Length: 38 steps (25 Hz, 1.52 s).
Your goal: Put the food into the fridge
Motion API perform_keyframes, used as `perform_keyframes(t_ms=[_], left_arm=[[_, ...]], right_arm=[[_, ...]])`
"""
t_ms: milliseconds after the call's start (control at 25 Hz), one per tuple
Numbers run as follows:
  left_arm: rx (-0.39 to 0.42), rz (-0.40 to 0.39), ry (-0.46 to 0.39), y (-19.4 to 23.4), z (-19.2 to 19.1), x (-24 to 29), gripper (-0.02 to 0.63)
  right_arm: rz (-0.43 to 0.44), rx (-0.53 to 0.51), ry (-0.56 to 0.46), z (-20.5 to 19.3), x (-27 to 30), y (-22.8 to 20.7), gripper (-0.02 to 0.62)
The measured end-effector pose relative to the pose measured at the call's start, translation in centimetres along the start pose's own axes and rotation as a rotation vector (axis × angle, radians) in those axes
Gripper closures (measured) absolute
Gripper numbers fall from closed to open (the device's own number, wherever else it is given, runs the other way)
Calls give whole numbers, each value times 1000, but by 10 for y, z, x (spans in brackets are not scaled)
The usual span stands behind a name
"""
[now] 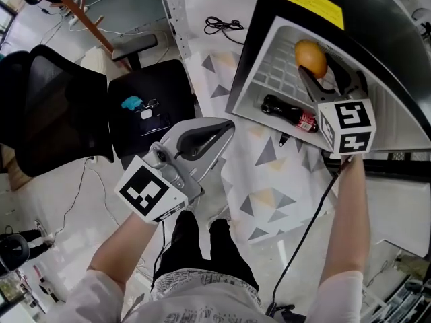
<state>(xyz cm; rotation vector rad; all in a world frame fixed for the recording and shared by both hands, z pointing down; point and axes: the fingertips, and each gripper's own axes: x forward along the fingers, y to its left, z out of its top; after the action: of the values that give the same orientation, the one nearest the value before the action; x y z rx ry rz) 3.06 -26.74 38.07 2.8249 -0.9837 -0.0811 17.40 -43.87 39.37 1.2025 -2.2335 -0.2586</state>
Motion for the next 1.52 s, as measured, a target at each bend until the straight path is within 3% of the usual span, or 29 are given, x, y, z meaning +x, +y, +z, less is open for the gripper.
perform_keyframes(t_ms=[640, 1520], left_arm=[[-37, 29, -8, 3, -11, -7, 600], [-18, 29, 27, 7, -14, -13, 600]], right_arm=[[-58, -451, 161, -14, 46, 8, 330], [4, -482, 210, -20, 50, 15, 328]])
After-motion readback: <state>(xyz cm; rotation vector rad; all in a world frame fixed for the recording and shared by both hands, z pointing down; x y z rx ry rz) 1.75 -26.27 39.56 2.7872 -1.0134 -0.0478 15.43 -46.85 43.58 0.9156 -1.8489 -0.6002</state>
